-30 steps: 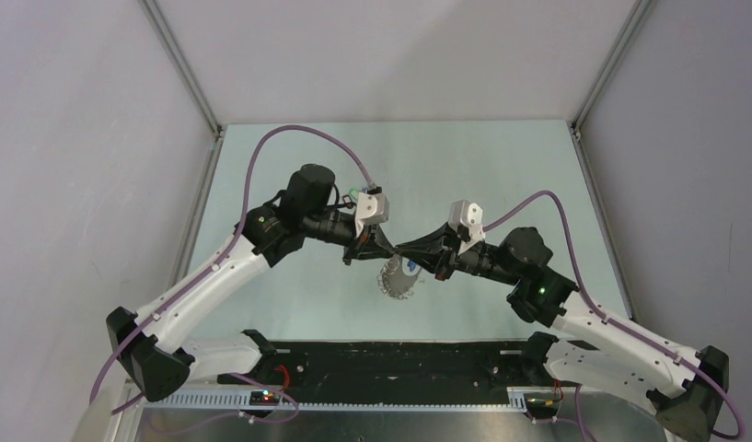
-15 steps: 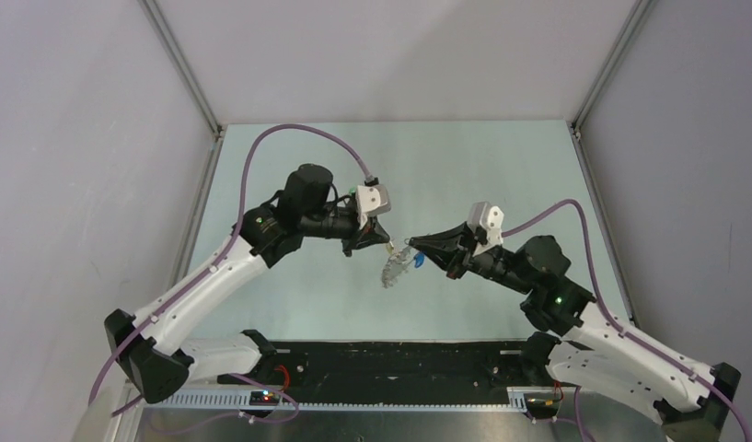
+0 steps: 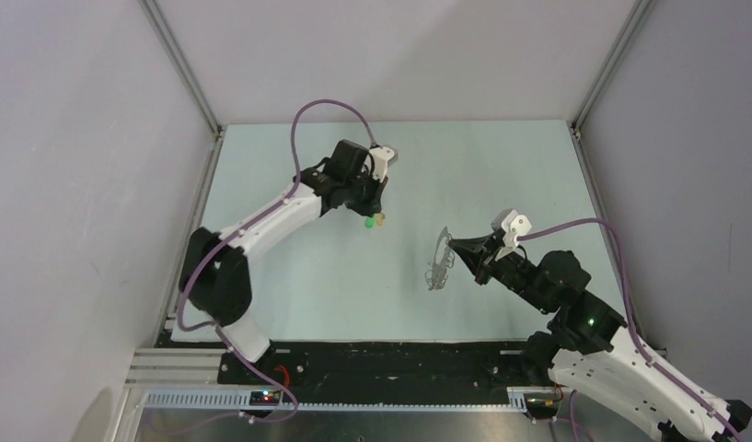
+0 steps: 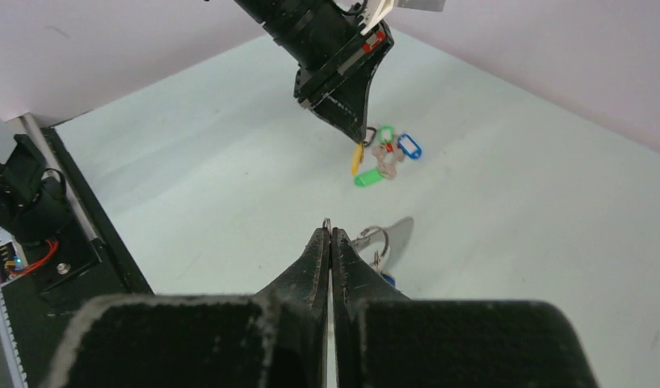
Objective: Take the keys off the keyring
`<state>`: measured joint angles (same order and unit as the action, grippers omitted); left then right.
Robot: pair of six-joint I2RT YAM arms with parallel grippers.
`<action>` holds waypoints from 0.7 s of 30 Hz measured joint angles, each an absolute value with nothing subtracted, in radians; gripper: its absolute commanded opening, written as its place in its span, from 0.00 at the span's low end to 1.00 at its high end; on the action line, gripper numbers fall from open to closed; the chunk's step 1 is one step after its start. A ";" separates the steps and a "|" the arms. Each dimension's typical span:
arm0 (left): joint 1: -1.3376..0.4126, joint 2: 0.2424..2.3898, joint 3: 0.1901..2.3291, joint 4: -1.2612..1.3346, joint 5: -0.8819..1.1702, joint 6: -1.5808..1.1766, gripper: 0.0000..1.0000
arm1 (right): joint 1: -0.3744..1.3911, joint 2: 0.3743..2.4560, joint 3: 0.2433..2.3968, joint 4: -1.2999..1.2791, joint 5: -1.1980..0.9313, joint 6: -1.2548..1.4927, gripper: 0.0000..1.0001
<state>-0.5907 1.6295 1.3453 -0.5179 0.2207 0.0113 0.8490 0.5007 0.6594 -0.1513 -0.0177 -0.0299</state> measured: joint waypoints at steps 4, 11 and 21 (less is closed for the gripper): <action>-0.549 1.754 1.411 -0.500 0.147 -0.050 0.04 | 0.839 0.458 0.648 -0.203 0.020 -0.022 0.00; -0.488 1.887 1.501 -0.465 0.057 -0.104 0.99 | 0.831 0.419 0.648 -0.232 0.060 -0.015 0.00; -0.477 1.648 1.407 -0.428 0.023 -0.142 1.00 | 0.663 0.614 0.650 -0.242 0.085 0.042 0.00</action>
